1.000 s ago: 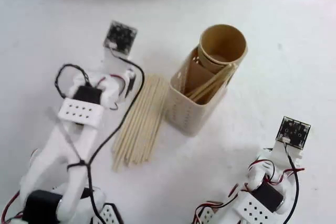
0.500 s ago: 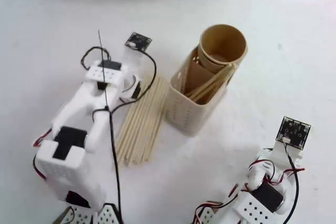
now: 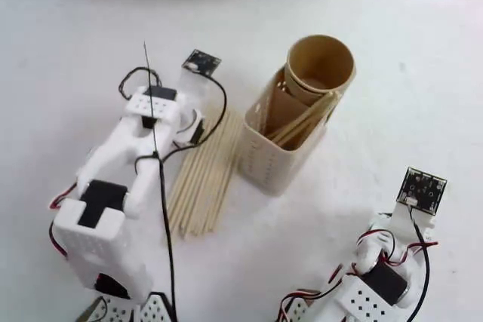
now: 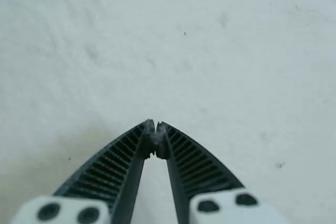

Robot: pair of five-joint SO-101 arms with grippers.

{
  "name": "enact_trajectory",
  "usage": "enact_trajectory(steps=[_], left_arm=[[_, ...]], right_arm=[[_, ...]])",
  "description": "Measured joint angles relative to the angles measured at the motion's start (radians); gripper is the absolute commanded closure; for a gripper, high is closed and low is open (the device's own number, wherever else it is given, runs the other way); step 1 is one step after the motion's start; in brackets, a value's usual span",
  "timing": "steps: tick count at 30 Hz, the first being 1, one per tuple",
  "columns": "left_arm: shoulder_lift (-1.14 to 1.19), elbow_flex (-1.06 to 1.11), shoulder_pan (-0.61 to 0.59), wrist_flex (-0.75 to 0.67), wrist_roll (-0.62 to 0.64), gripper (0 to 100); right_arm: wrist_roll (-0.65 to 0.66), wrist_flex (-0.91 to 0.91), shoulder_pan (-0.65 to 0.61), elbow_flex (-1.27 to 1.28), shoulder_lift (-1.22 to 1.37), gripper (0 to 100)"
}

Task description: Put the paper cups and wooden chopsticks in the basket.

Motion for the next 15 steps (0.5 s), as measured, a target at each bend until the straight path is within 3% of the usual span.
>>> enact_trajectory(steps=[6,15], left_arm=[[-0.028,0.014,0.025,0.002,0.023,83],[-0.009,0.014,0.034,0.002,0.078,85]], right_arm=[[0.000,0.000,0.000,0.000,0.000,98.1],[0.000,0.000,0.000,0.000,0.000,98.1]])
